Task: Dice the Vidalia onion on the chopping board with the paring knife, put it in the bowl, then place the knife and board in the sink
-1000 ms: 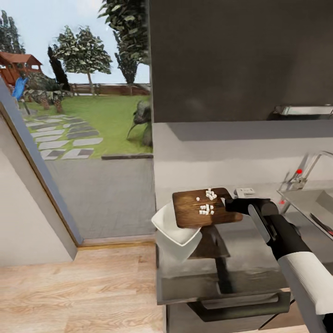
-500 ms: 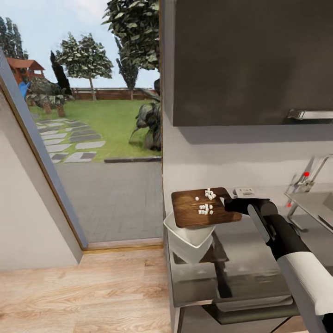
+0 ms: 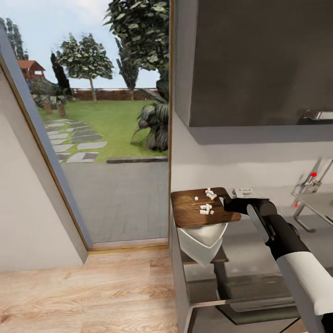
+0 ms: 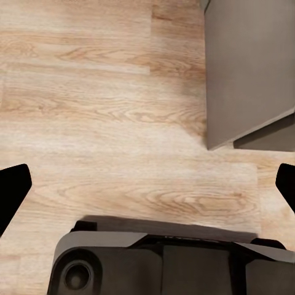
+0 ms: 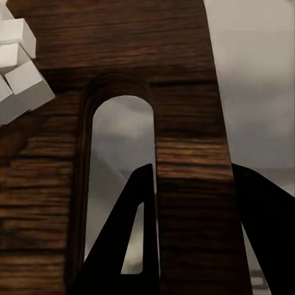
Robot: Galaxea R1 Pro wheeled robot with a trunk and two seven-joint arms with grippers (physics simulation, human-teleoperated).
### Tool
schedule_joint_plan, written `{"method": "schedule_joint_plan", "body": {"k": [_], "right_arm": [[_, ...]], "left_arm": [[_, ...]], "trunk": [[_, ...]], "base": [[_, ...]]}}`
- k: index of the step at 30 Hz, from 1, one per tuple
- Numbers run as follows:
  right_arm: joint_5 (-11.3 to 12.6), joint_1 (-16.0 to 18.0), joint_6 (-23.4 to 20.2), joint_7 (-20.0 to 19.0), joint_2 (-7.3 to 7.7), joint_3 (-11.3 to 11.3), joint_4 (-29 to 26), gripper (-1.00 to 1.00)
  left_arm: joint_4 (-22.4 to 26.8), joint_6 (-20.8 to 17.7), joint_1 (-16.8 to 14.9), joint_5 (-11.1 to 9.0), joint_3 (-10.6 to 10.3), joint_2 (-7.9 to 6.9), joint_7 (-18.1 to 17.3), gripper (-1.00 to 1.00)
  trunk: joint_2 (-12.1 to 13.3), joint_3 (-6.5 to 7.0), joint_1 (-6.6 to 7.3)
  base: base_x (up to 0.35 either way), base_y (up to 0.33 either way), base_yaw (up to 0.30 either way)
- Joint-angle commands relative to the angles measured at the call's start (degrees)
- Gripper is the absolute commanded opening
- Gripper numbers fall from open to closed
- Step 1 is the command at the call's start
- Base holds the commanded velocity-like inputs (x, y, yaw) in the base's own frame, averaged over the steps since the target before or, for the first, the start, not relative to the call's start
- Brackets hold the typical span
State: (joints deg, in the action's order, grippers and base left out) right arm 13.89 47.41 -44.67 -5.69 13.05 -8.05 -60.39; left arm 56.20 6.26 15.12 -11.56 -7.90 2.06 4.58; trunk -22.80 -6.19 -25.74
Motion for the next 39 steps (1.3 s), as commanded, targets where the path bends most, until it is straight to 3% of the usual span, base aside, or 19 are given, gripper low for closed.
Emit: {"method": "schedule_joint_plan", "body": {"k": [1,9,16,30,39], "right_arm": [[0.00,0.05,-0.24,-0.16,0.05,-0.09,-0.05,-1.00],[0.00,0.04,0.06,-0.32,0.05,-0.05,-0.05,-1.00],[0.00,0.02,3.11,-0.33,0.05,-0.07,-0.08,-1.00],[0.00,0.05,3.49,-0.37,-0.12,-0.13,-0.08,-1.00],[0.08,0.05,6.56,-0.37,-0.13,-0.21,-0.04,-1.00]], "left_arm": [[0.05,0.16,-0.01,-0.47,-0.19,-0.04,0.34,1.00],[0.03,0.16,-0.01,-0.48,-0.19,-0.04,0.34,1.00],[0.04,0.16,-0.01,-0.48,-0.19,-0.04,0.34,1.00],[0.05,0.16,-0.01,-0.47,-0.19,-0.04,0.34,1.00],[0.05,0.16,-0.01,-0.48,-0.19,-0.04,0.34,1.00]], "trunk": [[-0.12,-0.06,-0.04],[-0.12,0.62,-0.04],[-0.12,1.26,-0.04],[-0.12,2.54,-0.04],[-0.12,3.37,-0.04]], "base": [[0.000,0.024,0.000],[0.000,0.004,0.000],[0.000,0.000,0.000],[0.000,0.000,0.000],[0.000,0.000,0.000]]}}
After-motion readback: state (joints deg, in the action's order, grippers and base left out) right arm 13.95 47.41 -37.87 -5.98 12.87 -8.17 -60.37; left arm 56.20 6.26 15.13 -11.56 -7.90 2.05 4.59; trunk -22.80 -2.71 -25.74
